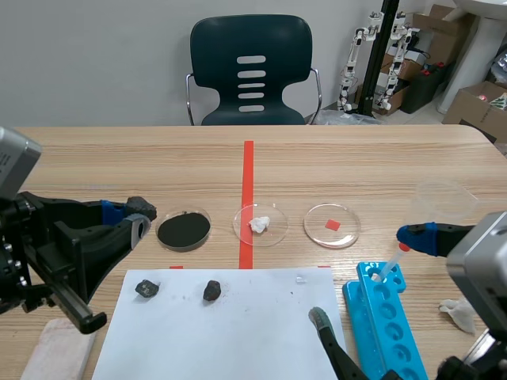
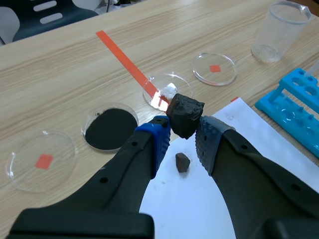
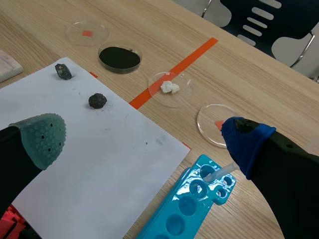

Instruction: Rub the mineral on the streak plate

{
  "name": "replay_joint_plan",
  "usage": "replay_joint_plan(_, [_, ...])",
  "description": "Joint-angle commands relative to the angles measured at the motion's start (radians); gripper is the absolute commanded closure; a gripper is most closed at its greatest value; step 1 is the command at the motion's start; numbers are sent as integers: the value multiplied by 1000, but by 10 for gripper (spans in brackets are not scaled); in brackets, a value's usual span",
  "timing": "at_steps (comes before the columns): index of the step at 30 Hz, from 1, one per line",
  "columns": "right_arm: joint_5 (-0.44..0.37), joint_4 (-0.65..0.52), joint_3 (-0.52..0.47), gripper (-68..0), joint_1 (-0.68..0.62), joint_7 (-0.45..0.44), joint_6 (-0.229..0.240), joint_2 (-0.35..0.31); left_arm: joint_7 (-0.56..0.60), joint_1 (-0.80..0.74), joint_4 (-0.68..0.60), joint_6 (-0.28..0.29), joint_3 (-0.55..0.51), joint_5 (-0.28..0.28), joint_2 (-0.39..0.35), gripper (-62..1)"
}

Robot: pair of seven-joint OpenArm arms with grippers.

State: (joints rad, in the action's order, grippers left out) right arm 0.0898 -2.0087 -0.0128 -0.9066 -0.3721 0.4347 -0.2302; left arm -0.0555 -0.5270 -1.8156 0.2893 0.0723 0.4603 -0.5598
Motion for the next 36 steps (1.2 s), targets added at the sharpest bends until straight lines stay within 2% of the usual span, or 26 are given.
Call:
replay_joint_plan(1, [-11,-8,-10,-679,7,-15,0,-11,23,-10,-13,-1,-2,5,0,-116])
replay_joint_plan(5, [-11,-8,-10,-679,7,-15,0,-11,60,-27,-13,-1,-2,6,0,-116])
replay_joint_plan(36, [-11,-8,-10,-679,7,-15,0,-11,55,-27,-13,-2,-2,-13,-1,-116])
